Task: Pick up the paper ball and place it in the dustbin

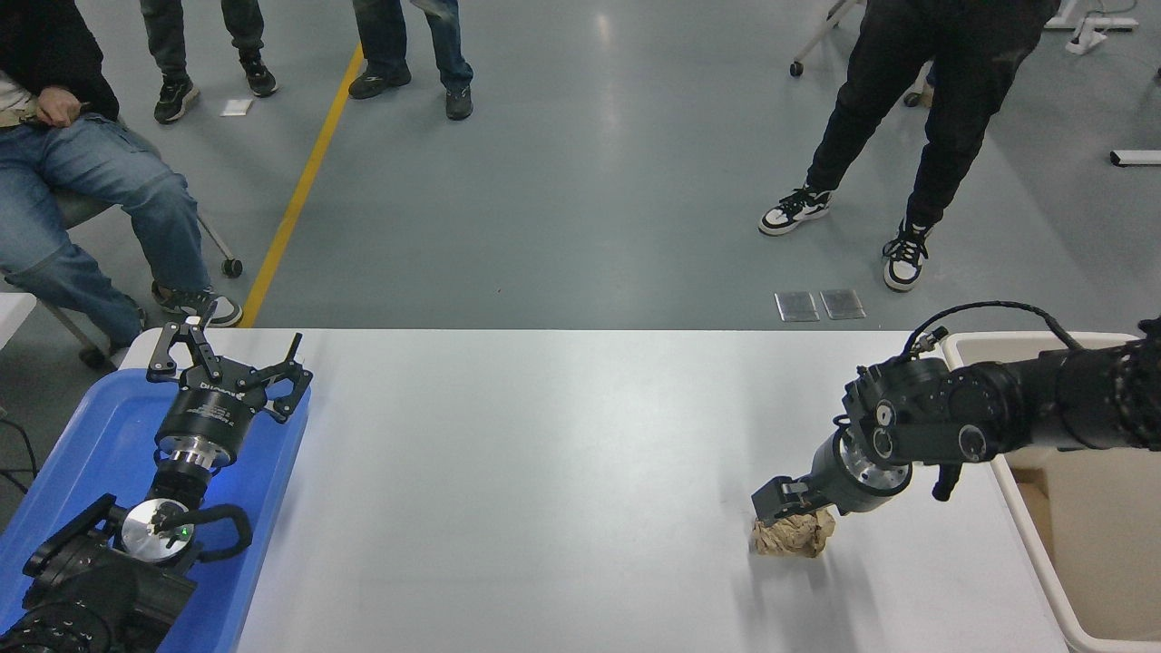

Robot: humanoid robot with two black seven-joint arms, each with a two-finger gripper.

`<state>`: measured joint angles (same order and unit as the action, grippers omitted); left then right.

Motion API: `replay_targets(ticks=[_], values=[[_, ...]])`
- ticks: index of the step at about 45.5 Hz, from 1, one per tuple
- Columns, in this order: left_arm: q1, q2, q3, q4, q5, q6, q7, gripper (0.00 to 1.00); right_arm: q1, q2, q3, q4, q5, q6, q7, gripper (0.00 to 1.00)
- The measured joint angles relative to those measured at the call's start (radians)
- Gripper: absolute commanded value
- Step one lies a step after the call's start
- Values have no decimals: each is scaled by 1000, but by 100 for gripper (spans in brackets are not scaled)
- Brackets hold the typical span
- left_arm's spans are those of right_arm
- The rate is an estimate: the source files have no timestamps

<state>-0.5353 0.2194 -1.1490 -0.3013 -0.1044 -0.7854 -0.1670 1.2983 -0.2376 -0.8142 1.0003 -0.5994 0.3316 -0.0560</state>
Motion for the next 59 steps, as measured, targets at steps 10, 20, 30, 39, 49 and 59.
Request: replay_targets(ticks=[10, 20, 30, 39, 49, 59], values=[[0, 0, 0, 0, 0, 0, 0, 99, -47, 9, 9, -37, -25, -35, 4, 31], [-1, 0, 1, -1, 0, 0, 0, 99, -60, 11, 13, -35, -20, -40, 11, 0], [-1, 1, 3, -1, 0, 0, 1, 99, -25, -4, 8, 1, 8, -5, 16, 0], [-2, 1, 3, -1, 0, 0, 2, 99, 104, -51, -45, 92, 79, 39, 17, 0], [0, 3, 3, -1, 0, 0, 3, 99, 421, -114, -197, 285, 181, 96, 17, 0], [1, 4, 2, -1, 0, 0, 3, 99, 849, -161, -374, 468, 247, 230, 37, 0]])
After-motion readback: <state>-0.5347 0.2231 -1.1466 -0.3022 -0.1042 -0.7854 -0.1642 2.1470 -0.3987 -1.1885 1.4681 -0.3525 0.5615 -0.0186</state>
